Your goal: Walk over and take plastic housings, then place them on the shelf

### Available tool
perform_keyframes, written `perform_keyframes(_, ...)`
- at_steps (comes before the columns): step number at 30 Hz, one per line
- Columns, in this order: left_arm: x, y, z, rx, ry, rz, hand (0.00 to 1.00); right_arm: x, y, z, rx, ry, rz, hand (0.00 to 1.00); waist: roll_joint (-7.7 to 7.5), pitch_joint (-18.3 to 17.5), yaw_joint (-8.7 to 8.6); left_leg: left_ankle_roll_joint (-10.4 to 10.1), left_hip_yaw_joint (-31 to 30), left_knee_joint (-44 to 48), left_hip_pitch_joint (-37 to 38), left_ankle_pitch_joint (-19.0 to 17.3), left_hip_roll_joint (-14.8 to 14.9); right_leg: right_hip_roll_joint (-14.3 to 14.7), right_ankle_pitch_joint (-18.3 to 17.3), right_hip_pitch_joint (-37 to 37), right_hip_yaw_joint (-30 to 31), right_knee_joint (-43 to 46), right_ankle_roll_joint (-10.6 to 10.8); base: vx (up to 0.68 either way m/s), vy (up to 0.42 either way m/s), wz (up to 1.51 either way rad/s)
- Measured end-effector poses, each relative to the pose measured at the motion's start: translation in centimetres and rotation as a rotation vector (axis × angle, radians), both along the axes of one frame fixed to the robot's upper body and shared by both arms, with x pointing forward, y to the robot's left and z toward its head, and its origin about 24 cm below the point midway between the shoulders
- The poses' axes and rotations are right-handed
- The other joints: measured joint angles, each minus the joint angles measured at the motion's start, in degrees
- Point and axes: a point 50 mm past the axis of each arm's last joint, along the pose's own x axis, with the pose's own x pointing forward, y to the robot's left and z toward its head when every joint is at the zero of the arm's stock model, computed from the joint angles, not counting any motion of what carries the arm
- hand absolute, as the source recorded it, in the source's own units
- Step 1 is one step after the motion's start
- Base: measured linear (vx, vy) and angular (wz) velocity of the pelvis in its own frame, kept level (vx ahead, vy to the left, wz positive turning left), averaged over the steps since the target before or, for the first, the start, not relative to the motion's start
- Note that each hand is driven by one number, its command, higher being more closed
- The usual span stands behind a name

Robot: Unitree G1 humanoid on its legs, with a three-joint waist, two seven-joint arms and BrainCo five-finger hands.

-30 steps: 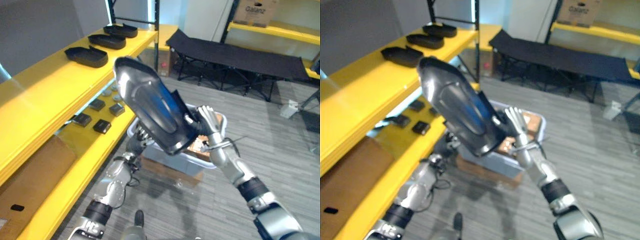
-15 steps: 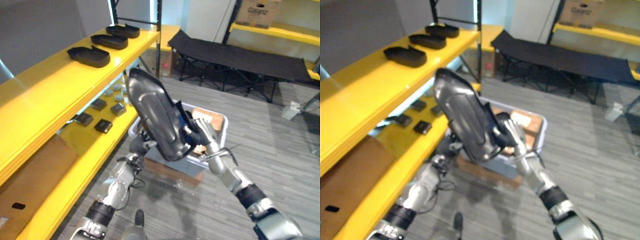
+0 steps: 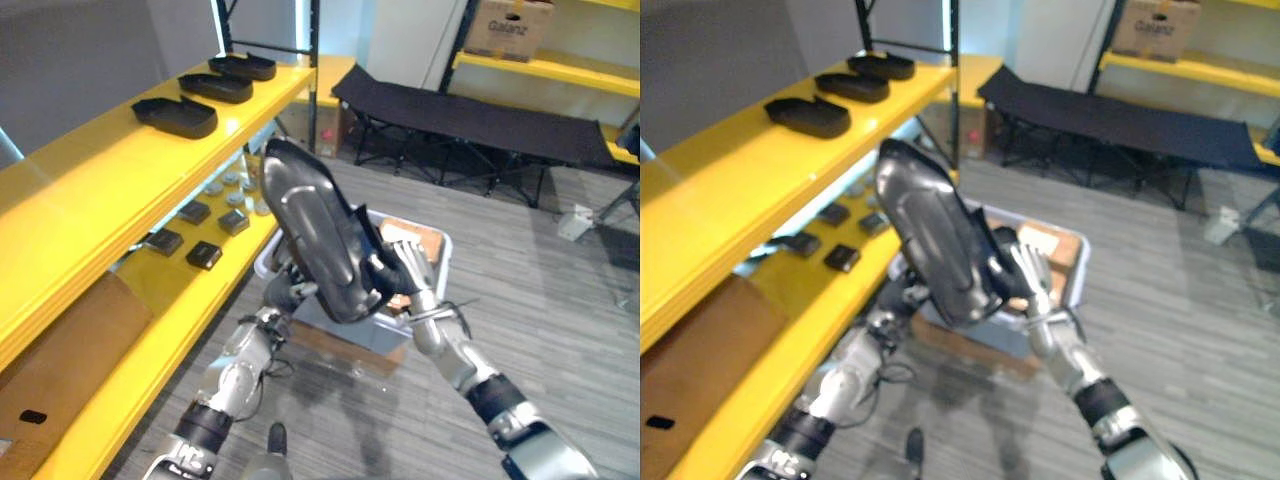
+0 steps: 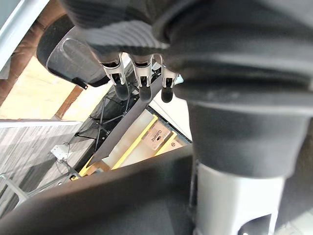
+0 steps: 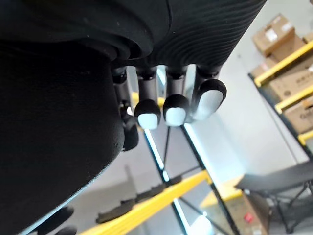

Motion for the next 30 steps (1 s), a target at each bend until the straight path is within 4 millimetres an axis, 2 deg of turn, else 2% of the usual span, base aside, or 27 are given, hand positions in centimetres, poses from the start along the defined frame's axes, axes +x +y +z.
perform_keyframes(7, 0.0, -0.2, -0.1, -0.006, 0.008, -0.008, 0.00, 0.2, -0.5, 0.5, 0.007, -0.037, -0.029, 1.00, 0.01, 0.00, -0.18, -0.01, 0.08, 0.00, 0.08, -0.01, 0.04, 0.01, 0.02, 0.03, 0.05, -0.02, -0.02, 0.00, 0.000, 0.00)
perform_keyframes(16, 0.1, 0.0, 0.6, -0.007, -0.014, 0.000, 0.00, 0.8, -2.4, 3.1, -0.023, -0.146, -0.075, 1.00, 0.02, 0.00, -0.34, 0.03, 0.21, 0.00, 0.10, -0.07, 0.07, 0.02, 0.08, 0.03, 0.15, -0.14, 0.03, 0.00, 0.000, 0.00)
perform_keyframes(22, 0.1, 0.0, 0.7, -0.007, -0.011, -0.001, 0.00, 0.6, -2.3, 3.9, -0.062, -0.195, -0.044, 1.00, 0.09, -0.03, -0.42, 0.03, 0.23, -0.01, 0.12, -0.08, 0.08, 0.02, 0.05, 0.03, 0.17, -0.17, -0.02, 0.00, 0.000, 0.00)
perform_keyframes(30, -0.2, 0.1, 0.2, -0.001, 0.020, 0.003, 0.00, 0.5, -2.1, 3.7, -0.140, -0.187, -0.006, 1.00, 0.11, -0.02, -0.40, 0.00, 0.23, -0.01, 0.12, -0.10, 0.06, 0.02, 0.04, 0.03, 0.14, -0.17, -0.04, 0.00, 0.000, 0.00)
